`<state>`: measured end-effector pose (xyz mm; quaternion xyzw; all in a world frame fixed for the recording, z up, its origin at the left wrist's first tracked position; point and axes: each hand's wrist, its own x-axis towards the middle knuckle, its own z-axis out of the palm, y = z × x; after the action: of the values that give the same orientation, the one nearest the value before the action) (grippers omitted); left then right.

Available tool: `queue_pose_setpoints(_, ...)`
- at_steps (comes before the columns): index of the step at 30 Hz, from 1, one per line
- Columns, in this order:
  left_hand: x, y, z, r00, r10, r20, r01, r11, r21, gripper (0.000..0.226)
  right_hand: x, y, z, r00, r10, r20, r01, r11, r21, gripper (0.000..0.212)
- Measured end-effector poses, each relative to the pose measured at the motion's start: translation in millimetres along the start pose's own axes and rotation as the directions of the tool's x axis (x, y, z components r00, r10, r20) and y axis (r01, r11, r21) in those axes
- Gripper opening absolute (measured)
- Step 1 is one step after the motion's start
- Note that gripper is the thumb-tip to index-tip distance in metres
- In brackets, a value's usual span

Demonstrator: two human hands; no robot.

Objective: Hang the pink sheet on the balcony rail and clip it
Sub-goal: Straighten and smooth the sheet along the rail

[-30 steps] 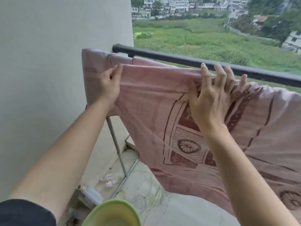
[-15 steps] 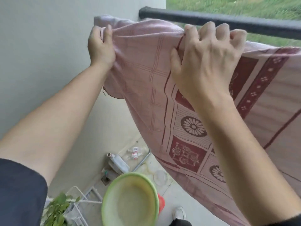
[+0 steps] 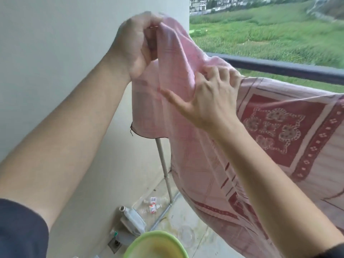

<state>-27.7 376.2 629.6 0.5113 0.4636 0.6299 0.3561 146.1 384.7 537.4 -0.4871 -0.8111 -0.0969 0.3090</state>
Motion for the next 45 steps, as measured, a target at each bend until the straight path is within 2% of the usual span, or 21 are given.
queue_pose_setpoints(2, -4, 12, -14, 0.991, 0.028, 0.13, -0.026, 1.0, -0.017, 0.029, 11, -11, 7, 0.995, 0.098, -0.034, -0.096, 0.994, 0.044, 0.068)
queue_pose_setpoints(5, -7, 2, -46, 0.998, 0.028, 0.059, -0.035, 0.993, 0.114, 0.035, 21, -18, -7, 0.962, 0.238, -0.135, -0.199, 0.948, 0.25, 0.03)
queue_pose_setpoints(8, 6, -43, -86, 0.986, 0.008, -0.167, 0.046, 0.947, 0.319, 0.029, 24, -27, -30, 0.944, 0.321, -0.082, -0.262, 0.876, 0.405, 0.033)
queue_pose_setpoints(11, 18, -91, -120, 0.965, -0.1, -0.243, 0.209, 0.852, 0.48, 0.069, 26, -34, -41, 0.942, 0.332, -0.043, -0.292, 0.88, 0.374, 0.031)
queue_pose_setpoints(14, 31, -118, -129, 0.954, -0.17, -0.245, 0.262, 0.874, 0.41, 0.086, 30, -31, -44, 0.941, 0.336, -0.042, -0.305, 0.893, 0.33, 0.049)
queue_pose_setpoints(16, 41, -127, -129, 0.966, -0.183, -0.181, 0.236, 0.91, 0.341, 0.067, 38, -27, -43, 0.944, 0.325, -0.054, -0.296, 0.91, 0.291, 0.041)
queue_pose_setpoints(19, 58, -136, -138, 0.977, -0.056, -0.204, 0.144, 0.881, 0.45, 0.019, 56, -26, -38, 0.946, 0.318, -0.066, -0.285, 0.909, 0.304, 0.036)
queue_pose_setpoints(22, 81, -122, -150, 0.932, 0.023, -0.361, 0.119, 0.923, 0.365, 0.022, 74, -20, -38, 0.95, 0.301, -0.084, -0.259, 0.908, 0.329, 0.035)
queue_pose_setpoints(25, 118, -86, -144, 0.883, 0.186, -0.431, 0.024, 0.899, 0.437, 0.014, 82, -11, -38, 0.959, 0.283, -0.025, -0.263, 0.916, 0.302, 0.052)
queue_pose_setpoints(28, 174, -58, -124, 0.927, 0.132, -0.351, -0.021, 0.953, 0.303, 0.005, 82, -4, -38, 0.972, 0.211, 0.101, -0.229, 0.951, 0.21, 0.064)
queue_pose_setpoints(31, 226, -26, -84, 0.962, 0.188, -0.196, -0.156, 0.974, 0.167, 0.008, 84, 7, -37, 0.959, 0.189, 0.213, -0.212, 0.973, 0.087, 0.052)
queue_pose_setpoints(32, 223, 1, -59, 0.963, 0.223, -0.154, -0.209, 0.973, 0.102, 0.011, 86, 13, -37, 0.966, 0.185, 0.179, -0.204, 0.974, 0.096, 0.051)
queue_pose_setpoints(34, 221, 49, -17, 0.931, 0.355, -0.081, -0.358, 0.933, -0.022, 0.007, 90, 23, -35, 0.978, 0.204, -0.04, -0.195, 0.966, 0.172, 0.047)
queue_pose_setpoints(37, 231, 79, 17, 0.915, 0.402, -0.014, -0.401, 0.907, -0.127, 0.02, 93, 36, -42, 0.838, 0.315, -0.446, -0.194, 0.936, 0.295, 0.036)
queue_pose_setpoints(39, 239, 68, 23, 0.89, 0.448, -0.086, -0.449, 0.893, 0.009, 0.036, 94, 41, -46, 0.805, 0.361, -0.472, -0.194, 0.911, 0.365, 0.032)
queue_pose_setpoints(40, 240, 52, 20, 0.877, 0.474, -0.081, -0.447, 0.866, 0.223, 0.034, 95, 43, -45, 0.831, 0.372, -0.414, -0.206, 0.896, 0.392, 0.032)
queue_pose_setpoints(41, 242, 29, 15, 0.909, 0.418, 0.001, -0.368, 0.799, 0.475, 0.028, 94, 44, -43, 0.863, 0.382, -0.332, -0.223, 0.876, 0.427, 0.033)
queue_pose_setpoints(42, 238, 4, 8, 0.968, 0.204, 0.144, -0.242, 0.629, 0.739, 0.028, 93, 46, -37, 0.888, 0.391, -0.242, -0.242, 0.845, 0.477, 0.034)
queue_pose_setpoints(43, 234, -26, -3, 0.958, -0.156, 0.242, -0.173, 0.359, 0.917, 0.032, 92, 47, -33, 0.902, 0.399, -0.164, -0.259, 0.805, 0.533, 0.033)
queue_pose_setpoints(44, 224, -50, -15, 0.86, -0.462, 0.216, -0.168, 0.143, 0.975, 0.035, 91, 48, -28, 0.907, 0.409, -0.105, -0.275, 0.762, 0.587, 0.029)
queue_pose_setpoints(45, 216, -67, -23, 0.816, -0.562, 0.133, -0.148, 0.019, 0.989, 0.037, 91, 48, -26, 0.905, 0.419, -0.07, -0.286, 0.723, 0.629, 0.025)
